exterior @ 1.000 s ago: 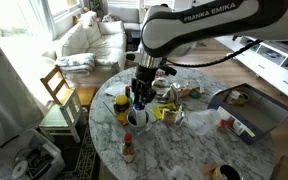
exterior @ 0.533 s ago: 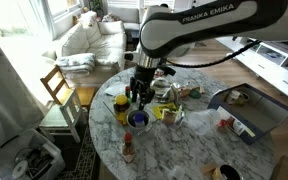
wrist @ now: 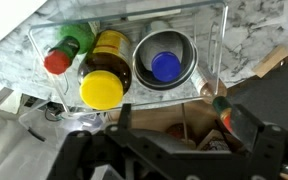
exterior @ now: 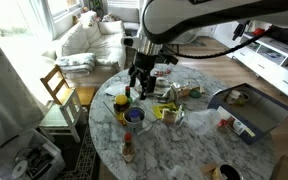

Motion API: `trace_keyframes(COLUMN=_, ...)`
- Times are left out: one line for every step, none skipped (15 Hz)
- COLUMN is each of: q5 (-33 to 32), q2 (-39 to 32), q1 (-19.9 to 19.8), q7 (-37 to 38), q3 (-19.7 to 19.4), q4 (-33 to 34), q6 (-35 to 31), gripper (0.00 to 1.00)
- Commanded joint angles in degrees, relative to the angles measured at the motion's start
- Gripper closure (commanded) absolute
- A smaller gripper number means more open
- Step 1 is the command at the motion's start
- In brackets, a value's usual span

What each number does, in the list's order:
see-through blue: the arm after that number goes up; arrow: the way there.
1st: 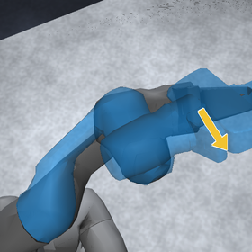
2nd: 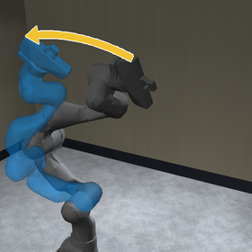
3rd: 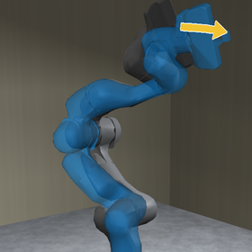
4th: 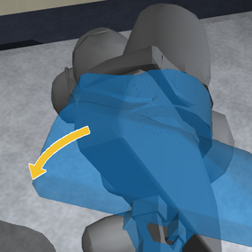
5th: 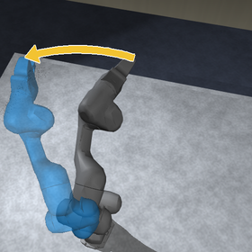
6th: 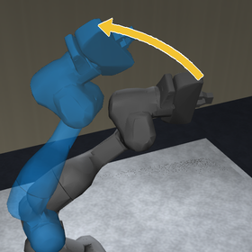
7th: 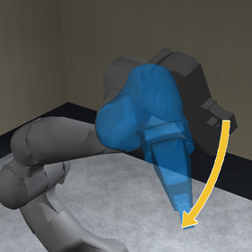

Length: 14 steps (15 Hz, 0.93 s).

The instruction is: Pick up the two white packets with the green lids from the silver cup one by one and put them the right way up on the table, pick up the white bottle with a blue lid from the clear storage container and put it in the silver cup

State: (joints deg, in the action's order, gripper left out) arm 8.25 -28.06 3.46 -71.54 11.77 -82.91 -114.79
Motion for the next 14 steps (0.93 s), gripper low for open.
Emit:
trace_keyframes(q5=-3.7, q2=4.2, q1=1.7, q7=10.5, q3=-2.7, q4=-3.3, q6=-1.9, gripper=0.00)
trace_keyframes(q5=-4.9, q2=4.8, q1=1.9, q7=13.4, q3=-3.1, q4=-3.7, q6=-2.4, gripper=0.00)
trace_keyframes(q5=-6.0, q2=5.3, q1=2.2, q7=16.8, q3=-3.4, q4=-3.7, q6=-2.4, gripper=0.00)
trace_keyframes(q5=-6.8, q2=5.7, q1=2.3, q7=20.1, q3=-3.7, q4=-4.1, q6=-2.7, gripper=0.00)
trace_keyframes(q5=-6.9, q2=6.0, q1=2.4, q7=23.6, q3=-3.7, q4=-4.1, q6=-3.1, gripper=0.00)
trace_keyframes(q5=-6.0, q2=6.4, q1=2.1, q7=26.7, q3=-3.5, q4=-4.1, q6=-2.8, gripper=0.00)
trace_keyframes(q5=-5.4, q2=6.8, q1=1.8, q7=29.5, q3=-3.4, q4=-4.7, q6=-3.7, gripper=0.00)
trace_keyframes(q5=-4.2, q2=7.3, q1=1.4, q7=32.1, q3=-3.1, q4=-5.1, q6=-4.0, gripper=0.00)
trace_keyframes(q5=-1.2, q2=7.9, q1=0.4, q7=33.2, q3=-2.0, q4=-5.7, q6=-4.4, gripper=0.00)
trace_keyframes(q5=1.1, q2=8.6, q1=-0.1, q7=34.2, q3=-1.5, q4=-6.6, q6=-4.6, gripper=0.00)
trace_keyframes(q5=2.3, q2=9.5, q1=-0.3, q7=35.6, q3=-1.6, q4=-7.8, q6=-4.9, gripper=0.00)
trace_keyframes(q5=-0.6, q2=6.2, q1=0.5, q7=33.1, q3=-1.9, q4=-2.8, q6=-2.8, gripper=0.00)
trace_keyframes(q5=-0.4, q2=6.5, q1=0.5, q7=33.4, q3=-1.9, q4=-2.9, q6=-2.8, gripper=0.00)
trace_keyframes(q5=-0.4, q2=6.5, q1=0.5, q7=33.4, q3=-1.9, q4=-2.8, q6=-2.9, gripper=0.00)
